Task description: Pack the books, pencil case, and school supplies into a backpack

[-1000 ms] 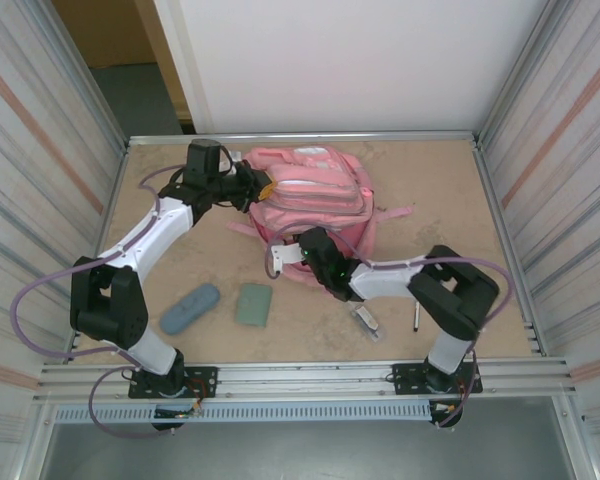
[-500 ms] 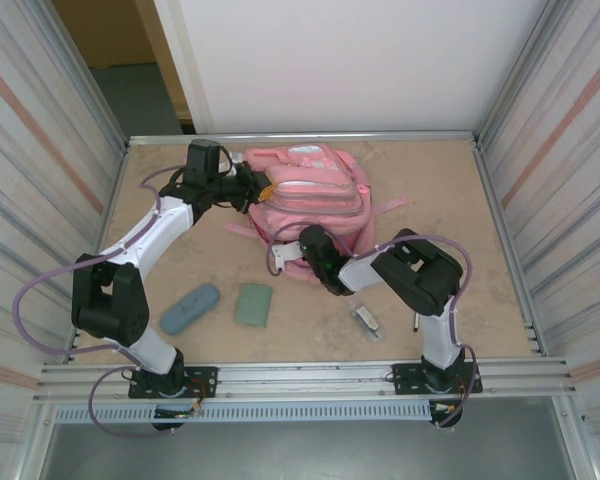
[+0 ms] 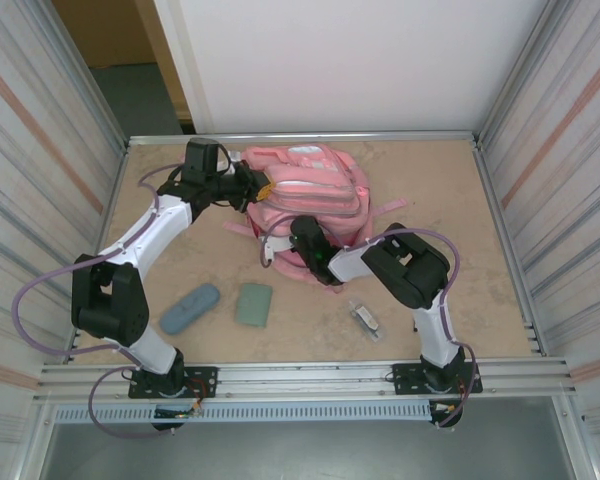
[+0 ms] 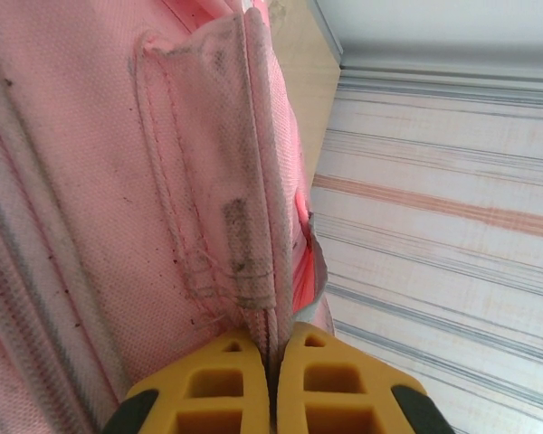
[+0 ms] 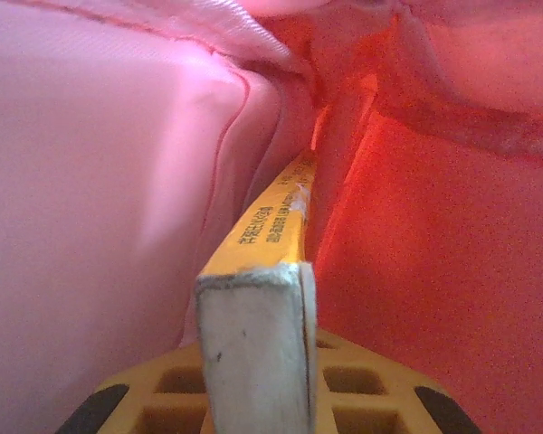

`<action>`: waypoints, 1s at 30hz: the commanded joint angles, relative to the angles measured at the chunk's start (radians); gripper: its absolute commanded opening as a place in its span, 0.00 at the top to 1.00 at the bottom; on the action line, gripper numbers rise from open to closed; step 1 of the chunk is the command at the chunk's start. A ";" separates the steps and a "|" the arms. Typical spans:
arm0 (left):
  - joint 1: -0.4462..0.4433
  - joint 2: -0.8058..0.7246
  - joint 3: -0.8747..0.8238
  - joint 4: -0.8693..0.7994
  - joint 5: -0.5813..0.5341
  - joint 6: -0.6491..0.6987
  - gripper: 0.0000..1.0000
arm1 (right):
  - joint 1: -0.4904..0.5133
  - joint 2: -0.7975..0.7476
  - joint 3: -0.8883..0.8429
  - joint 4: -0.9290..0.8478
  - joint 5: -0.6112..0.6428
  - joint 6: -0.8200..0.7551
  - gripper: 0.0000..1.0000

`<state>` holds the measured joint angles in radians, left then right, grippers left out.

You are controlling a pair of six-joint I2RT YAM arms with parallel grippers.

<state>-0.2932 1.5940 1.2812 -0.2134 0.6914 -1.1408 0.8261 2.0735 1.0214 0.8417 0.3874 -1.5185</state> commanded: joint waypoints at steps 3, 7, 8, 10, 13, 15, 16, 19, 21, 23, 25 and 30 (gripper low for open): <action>-0.007 -0.005 0.069 0.043 0.114 0.025 1.00 | -0.042 0.035 0.108 -0.070 -0.005 0.084 0.90; -0.006 0.012 0.074 0.055 0.118 0.018 1.00 | -0.042 0.055 0.147 -0.199 0.002 0.121 0.79; -0.006 0.015 0.075 0.055 0.119 0.017 1.00 | -0.039 0.052 0.148 -0.220 0.009 0.126 0.78; -0.002 0.023 0.078 0.058 0.124 0.015 1.00 | -0.033 0.021 0.131 -0.274 0.017 0.153 0.74; 0.003 0.031 0.084 0.061 0.125 0.014 1.00 | -0.020 -0.082 0.071 -0.426 -0.022 0.243 0.62; 0.008 0.035 0.086 0.063 0.117 0.015 1.00 | -0.008 -0.171 0.037 -0.584 -0.071 0.324 0.50; 0.009 0.040 0.089 0.059 0.116 0.023 1.00 | -0.004 -0.218 0.025 -0.666 -0.103 0.370 0.45; 0.019 0.056 0.095 0.043 0.115 0.041 1.00 | -0.007 -0.315 0.013 -0.880 -0.197 0.443 0.38; 0.022 0.063 0.095 0.046 0.112 0.045 1.00 | -0.003 -0.353 0.017 -0.986 -0.213 0.452 0.37; 0.026 0.069 0.097 0.044 0.108 0.051 1.00 | -0.004 -0.394 0.013 -1.053 -0.238 0.475 0.37; 0.029 0.076 0.102 0.040 0.113 0.053 1.00 | -0.005 -0.436 0.005 -1.082 -0.253 0.510 0.37; 0.031 0.080 0.107 0.048 0.129 0.045 1.00 | -0.025 -0.505 -0.042 -1.030 -0.297 0.666 0.41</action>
<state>-0.2737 1.6752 1.3373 -0.2203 0.7601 -1.1248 0.8143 1.6283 1.0046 -0.1413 0.1551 -0.9981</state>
